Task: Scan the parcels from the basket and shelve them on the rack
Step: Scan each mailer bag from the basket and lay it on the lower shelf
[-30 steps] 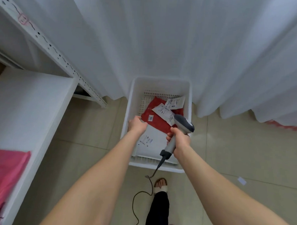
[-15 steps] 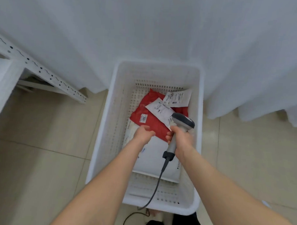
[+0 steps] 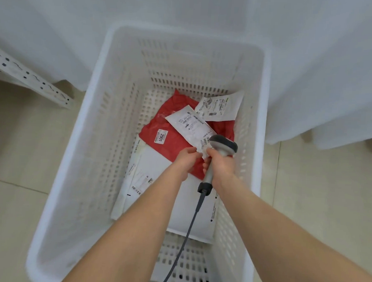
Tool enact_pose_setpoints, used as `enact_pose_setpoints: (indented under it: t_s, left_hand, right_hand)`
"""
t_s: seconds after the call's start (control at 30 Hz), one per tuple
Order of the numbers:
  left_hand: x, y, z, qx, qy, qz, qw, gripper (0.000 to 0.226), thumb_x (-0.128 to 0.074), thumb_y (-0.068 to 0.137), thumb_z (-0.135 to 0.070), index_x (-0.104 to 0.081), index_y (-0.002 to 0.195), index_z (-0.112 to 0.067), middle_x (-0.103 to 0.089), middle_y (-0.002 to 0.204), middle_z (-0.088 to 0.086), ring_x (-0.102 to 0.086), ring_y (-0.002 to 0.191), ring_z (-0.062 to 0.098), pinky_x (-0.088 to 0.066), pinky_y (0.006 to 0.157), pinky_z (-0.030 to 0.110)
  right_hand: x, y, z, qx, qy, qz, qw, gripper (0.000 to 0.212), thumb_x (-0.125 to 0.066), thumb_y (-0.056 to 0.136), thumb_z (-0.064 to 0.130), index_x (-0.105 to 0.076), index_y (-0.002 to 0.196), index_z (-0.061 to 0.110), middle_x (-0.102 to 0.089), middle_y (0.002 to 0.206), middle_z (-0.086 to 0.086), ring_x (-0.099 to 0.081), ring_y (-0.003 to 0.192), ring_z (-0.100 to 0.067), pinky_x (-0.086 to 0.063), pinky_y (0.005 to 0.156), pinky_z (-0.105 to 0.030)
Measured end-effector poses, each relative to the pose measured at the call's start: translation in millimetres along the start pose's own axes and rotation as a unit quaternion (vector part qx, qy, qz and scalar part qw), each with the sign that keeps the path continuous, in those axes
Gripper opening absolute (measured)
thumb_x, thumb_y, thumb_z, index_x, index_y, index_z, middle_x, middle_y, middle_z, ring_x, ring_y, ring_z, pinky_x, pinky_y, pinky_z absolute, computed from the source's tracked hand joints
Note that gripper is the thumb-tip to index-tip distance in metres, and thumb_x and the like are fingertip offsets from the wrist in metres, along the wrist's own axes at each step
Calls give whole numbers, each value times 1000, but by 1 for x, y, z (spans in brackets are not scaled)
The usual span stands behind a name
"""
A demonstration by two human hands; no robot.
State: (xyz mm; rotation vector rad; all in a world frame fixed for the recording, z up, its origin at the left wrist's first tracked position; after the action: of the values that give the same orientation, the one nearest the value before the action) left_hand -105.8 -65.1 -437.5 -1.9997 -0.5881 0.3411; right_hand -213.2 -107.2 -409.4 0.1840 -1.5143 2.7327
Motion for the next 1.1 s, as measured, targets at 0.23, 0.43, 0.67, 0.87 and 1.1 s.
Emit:
enact_pose_setpoints:
  t_s: [0.23, 0.43, 0.67, 0.87, 1.1]
  left_hand:
    - [-9, 55, 6, 2, -67, -8, 998, 39, -54, 93, -10, -53, 132, -15, -60, 115, 10, -53, 76, 15, -48, 69, 26]
    - [4, 43, 1, -19, -63, -29, 997, 34, -64, 88, -13, -61, 120, 0, -60, 124, 21, -60, 78, 18, -51, 62, 23]
    - [83, -55, -37, -78, -24, -203, 976, 19, -68, 81, 2, -73, 95, -9, -69, 107, 8, -62, 107, 23, -46, 101, 35]
    - [122, -177, -82, -92, -37, -194, 976, 29, -63, 82, 5, -70, 72, -22, -67, 92, 1, -60, 90, 15, -48, 89, 33]
    - [148, -321, -164, -138, -41, -158, 977, 28, -57, 78, 13, -59, 71, -14, -60, 70, 5, -56, 62, 17, -48, 56, 25]
  right_hand:
    - [-3, 36, -18, -14, 19, -3, 1000, 28, -72, 83, 18, -59, 62, 6, -54, 38, 1, -49, 31, -11, -43, 39, -20]
    - [-1, 26, -12, -4, 20, -3, 1000, 26, -71, 84, 15, -59, 63, 5, -55, 46, -3, -50, 35, -13, -45, 43, -22]
    - [-4, -67, 21, 6, 17, 25, 1000, 16, -70, 85, 12, -61, 71, 7, -57, 52, -5, -52, 44, -17, -46, 48, -26]
    - [-7, -185, 63, -13, 42, 52, 998, 12, -71, 85, 11, -64, 78, 5, -59, 60, -6, -54, 51, -16, -49, 54, -28]
    - [-6, -314, 113, 5, 79, 68, 995, 16, -69, 82, 1, -61, 96, 3, -56, 60, -5, -52, 51, -15, -45, 51, -28]
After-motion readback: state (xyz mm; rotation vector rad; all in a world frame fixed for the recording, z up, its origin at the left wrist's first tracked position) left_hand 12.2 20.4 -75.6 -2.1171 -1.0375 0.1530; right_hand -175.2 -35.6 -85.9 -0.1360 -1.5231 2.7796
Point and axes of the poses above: each hand's wrist, its own y-axis towards the middle knuckle, its own x-axis out of the back of the hand, z = x × y, the point moved 7 cm from there along y, towards the middle knuckle
